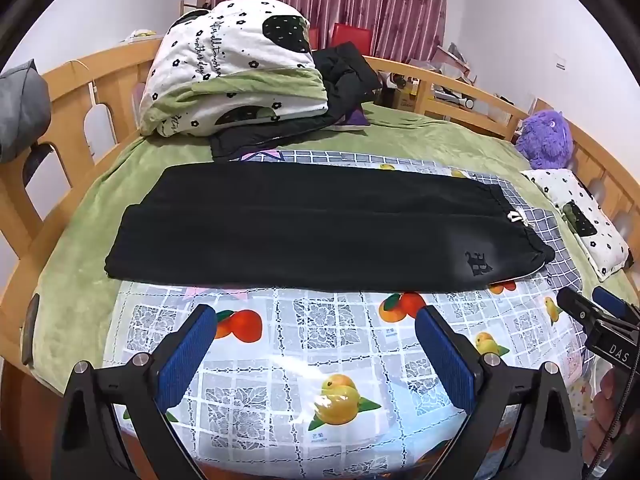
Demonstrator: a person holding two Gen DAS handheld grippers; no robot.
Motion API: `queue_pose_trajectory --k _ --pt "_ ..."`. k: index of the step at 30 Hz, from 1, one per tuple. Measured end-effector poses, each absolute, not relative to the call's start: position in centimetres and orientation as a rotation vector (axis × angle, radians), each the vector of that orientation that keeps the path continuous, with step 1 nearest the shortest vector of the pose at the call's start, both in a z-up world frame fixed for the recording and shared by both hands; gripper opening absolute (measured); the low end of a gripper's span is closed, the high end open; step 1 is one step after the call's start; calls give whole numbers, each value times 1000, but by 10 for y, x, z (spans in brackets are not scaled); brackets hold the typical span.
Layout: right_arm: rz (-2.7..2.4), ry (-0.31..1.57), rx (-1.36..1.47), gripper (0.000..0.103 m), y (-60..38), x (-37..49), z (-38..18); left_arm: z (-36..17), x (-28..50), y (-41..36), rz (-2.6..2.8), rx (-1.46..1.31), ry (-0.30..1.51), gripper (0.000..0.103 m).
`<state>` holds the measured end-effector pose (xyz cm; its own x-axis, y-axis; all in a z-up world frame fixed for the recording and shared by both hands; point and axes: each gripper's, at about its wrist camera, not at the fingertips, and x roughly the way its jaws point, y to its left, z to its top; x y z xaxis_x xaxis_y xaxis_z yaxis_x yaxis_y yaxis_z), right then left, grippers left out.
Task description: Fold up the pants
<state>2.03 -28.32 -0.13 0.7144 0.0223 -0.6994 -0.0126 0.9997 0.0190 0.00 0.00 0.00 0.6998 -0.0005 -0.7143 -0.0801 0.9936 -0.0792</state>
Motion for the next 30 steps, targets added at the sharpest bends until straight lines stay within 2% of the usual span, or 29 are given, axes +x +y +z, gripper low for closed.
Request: queue_pose_trajectory --k 30 --pt "28 780 6 100 -277 22 -4 0 -1 5 47 -121 799 100"
